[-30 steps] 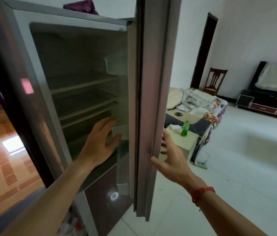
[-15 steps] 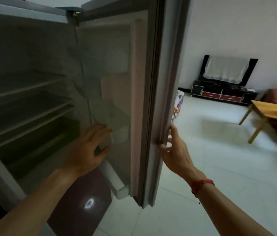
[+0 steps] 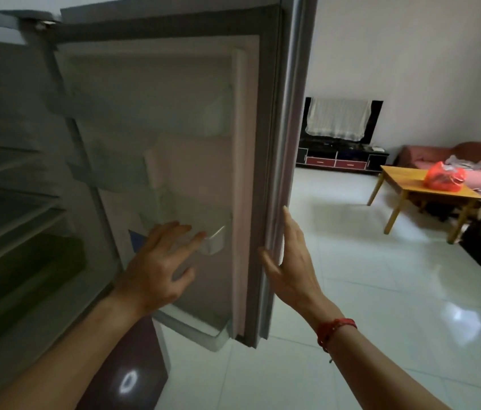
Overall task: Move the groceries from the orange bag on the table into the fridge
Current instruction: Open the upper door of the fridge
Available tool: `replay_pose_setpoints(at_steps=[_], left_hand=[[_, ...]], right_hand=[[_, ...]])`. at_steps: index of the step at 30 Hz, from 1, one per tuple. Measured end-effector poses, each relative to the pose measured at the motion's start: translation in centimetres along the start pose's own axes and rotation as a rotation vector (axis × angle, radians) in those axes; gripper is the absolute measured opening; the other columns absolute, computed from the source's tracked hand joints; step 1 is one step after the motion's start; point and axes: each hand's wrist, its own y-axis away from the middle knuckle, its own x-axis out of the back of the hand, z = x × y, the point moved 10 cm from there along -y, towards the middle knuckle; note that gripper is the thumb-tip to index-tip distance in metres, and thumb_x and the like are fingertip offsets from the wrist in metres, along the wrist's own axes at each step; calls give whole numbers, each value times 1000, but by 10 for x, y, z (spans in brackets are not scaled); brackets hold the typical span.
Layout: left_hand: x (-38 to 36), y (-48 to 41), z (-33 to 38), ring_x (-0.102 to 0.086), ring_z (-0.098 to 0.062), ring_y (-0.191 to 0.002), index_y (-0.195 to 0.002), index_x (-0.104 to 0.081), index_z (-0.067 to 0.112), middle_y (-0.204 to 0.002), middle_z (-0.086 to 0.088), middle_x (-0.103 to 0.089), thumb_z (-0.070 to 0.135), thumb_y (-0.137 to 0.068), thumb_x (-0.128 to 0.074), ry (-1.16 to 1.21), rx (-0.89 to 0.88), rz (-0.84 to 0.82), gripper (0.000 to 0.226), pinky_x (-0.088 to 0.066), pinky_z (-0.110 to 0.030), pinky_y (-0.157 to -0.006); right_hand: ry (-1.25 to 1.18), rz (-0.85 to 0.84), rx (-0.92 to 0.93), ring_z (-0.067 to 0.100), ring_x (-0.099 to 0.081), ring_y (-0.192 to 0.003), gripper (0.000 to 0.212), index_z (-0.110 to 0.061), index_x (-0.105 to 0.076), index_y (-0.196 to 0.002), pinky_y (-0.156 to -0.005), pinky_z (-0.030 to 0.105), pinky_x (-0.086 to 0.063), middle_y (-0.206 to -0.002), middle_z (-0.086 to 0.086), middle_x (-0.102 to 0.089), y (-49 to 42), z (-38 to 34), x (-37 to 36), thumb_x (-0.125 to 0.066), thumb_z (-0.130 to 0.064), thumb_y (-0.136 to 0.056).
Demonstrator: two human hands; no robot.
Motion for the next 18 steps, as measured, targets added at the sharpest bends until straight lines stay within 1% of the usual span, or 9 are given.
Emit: replay_pose_setpoints(at_steps=[2, 4, 5, 7, 8, 10, 12, 15, 18], left_hand=[[-10, -11, 1, -50, -35, -122, -140, -54, 19, -129, -12, -57, 33, -86, -60, -18, 1, -3, 56, -43, -47, -103], [-21, -22, 3, -48, -35, -123, -142, -52, 20, -130, -13, -56, 35, -86, -59, -47, 5, -15, 58, -42, -49, -104], [-27, -28, 3, -48, -36, -123, -143, -51, 20, -131, -13, -56, 36, -87, -57, -65, 9, -28, 59, -42, -51, -104], [-41, -38, 3, -46, -37, -127, -146, -47, 20, -135, -15, -54, 39, -87, -54, -85, 18, -65, 62, -40, -54, -106], [-46, -43, 2, -45, -38, -128, -147, -46, 20, -137, -16, -52, 39, -88, -53, -86, 20, -76, 62, -40, -55, -107], [-54, -52, -1, -45, -39, -128, -146, -46, 18, -138, -18, -50, 38, -88, -51, -79, 21, -81, 62, -42, -53, -106], [-61, -60, -8, -46, -40, -127, -146, -46, 18, -137, -19, -51, 38, -88, -49, -88, 25, -84, 61, -43, -52, -105], [-71, -74, -20, -46, -41, -127, -146, -46, 21, -136, -19, -51, 40, -88, -45, -139, 53, -104, 61, -38, -56, -108], [-81, -88, -28, -49, -40, -122, -146, -46, 22, -131, -19, -54, 41, -87, -44, -171, 53, -120, 62, -39, -58, -105]], right_hand=[[-25, -19, -19, 11, -17, -152, 85, -24, -3, -162, -113, 11, -13, -169, -1, -12, -10, 3, -4, -60, -19, -100], [-54, -48, -26, 3, -17, -146, 82, -24, -2, -162, -110, 1, -14, -167, -3, -14, -22, 6, -10, -58, -21, -102], [-60, -60, -29, 2, -15, -147, 82, -24, -1, -162, -113, 3, -16, -167, -4, -13, -29, 8, -12, -57, -21, -102], [-61, -61, -43, 10, -9, -154, 84, -24, 3, -161, -122, 22, -16, -169, -4, -7, -44, 16, -14, -57, -24, -102], [-60, -52, -51, 12, -9, -155, 86, -24, 3, -161, -122, 24, -15, -170, -4, -7, -52, 22, -13, -58, -25, -101], [-62, -33, -67, 13, -12, -155, 87, -23, 4, -161, -118, 21, -14, -170, -2, -7, -68, 33, -10, -59, -26, -101], [-70, -30, -81, 15, -13, -155, 87, -23, 4, -162, -116, 22, -15, -170, -2, -6, -84, 44, -9, -58, -27, -102], [-82, -30, -101, 18, -14, -155, 85, -23, 6, -162, -117, 27, -17, -170, 0, -5, -107, 58, -10, -55, -28, -103], [-93, -29, -118, 22, -16, -155, 83, -25, 6, -162, -121, 35, -20, -170, 0, -6, -130, 71, -11, -53, -27, -104]])
